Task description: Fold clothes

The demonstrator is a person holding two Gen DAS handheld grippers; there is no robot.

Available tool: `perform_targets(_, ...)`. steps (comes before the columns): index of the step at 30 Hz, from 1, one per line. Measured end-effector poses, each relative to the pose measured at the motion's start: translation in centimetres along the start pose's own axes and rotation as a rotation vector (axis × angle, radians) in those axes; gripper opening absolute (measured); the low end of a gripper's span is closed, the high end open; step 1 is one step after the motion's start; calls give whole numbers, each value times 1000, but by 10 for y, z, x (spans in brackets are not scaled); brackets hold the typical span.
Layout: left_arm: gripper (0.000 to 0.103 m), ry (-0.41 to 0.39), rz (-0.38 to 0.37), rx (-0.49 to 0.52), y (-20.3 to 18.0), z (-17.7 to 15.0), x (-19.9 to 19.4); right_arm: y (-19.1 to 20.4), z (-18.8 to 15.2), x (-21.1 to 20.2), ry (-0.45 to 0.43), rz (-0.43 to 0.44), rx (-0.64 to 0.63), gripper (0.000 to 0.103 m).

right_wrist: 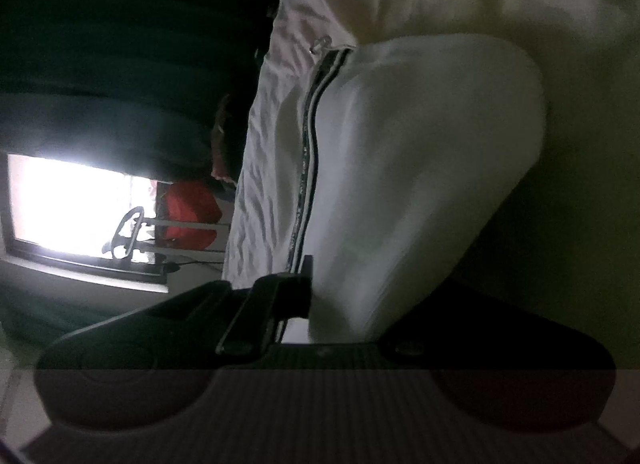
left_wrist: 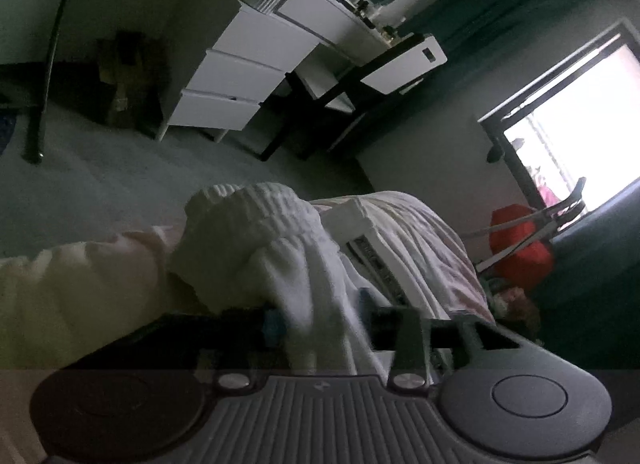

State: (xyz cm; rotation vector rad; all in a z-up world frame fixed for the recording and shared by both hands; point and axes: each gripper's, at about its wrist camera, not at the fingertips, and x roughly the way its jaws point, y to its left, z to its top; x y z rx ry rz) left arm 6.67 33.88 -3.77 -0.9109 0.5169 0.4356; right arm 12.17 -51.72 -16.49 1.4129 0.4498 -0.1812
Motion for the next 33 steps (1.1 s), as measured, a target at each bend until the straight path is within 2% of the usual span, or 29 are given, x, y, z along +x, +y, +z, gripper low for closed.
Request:
perform_targets(1, 77, -7, 16, 29, -6, -2, -3, -2, 1, 1, 4, 8, 14, 34)
perform_targets(2, 83, -15, 32, 59, -11, -4, -6, -4, 1, 1, 4, 20, 31, 53)
perform_targets(3, 84, -22, 48, 88, -17, -6, -10, -6, 1, 2, -2, 32, 41, 71)
perform_targets(5, 92, -37, 80, 147, -28, -11, -16, -6, 2, 1, -33, 56, 47, 79)
perform_targets(7, 98, -60, 99, 207, -39, -16, -24, -6, 2, 1, -63, 79, 53, 79)
perform_targets(12, 101, -130, 102, 320, -63, -31, -41, -6, 4, -1, -142, 137, 66, 78)
perform_targets(15, 101, -137, 85, 380, -75, -39, -43, -8, 10, -9, -220, 166, 76, 78)
perform_targets(17, 101, -139, 75, 428, -84, -45, -43, -12, 9, -12, -262, 153, 90, 78)
perform_targets(20, 101, -141, 20, 500, -106, -61, -43, -18, 7, -14, -310, 142, 113, 78)
perform_targets(23, 103, -110, -25, 579, -126, -97, -32, -24, 10, -12, -315, 121, 121, 78)
perform_targets(26, 103, -76, -68, 657, -147, -135, -20, -35, 15, -11, -301, 138, 147, 78)
perform_targets(29, 103, -42, -112, 736, -167, -172, -9, -32, 18, -11, -281, 117, 114, 78)
perform_targets(33, 103, 5, -171, 839, -193, -223, 7, -30, 18, -10, -263, 40, 75, 60)
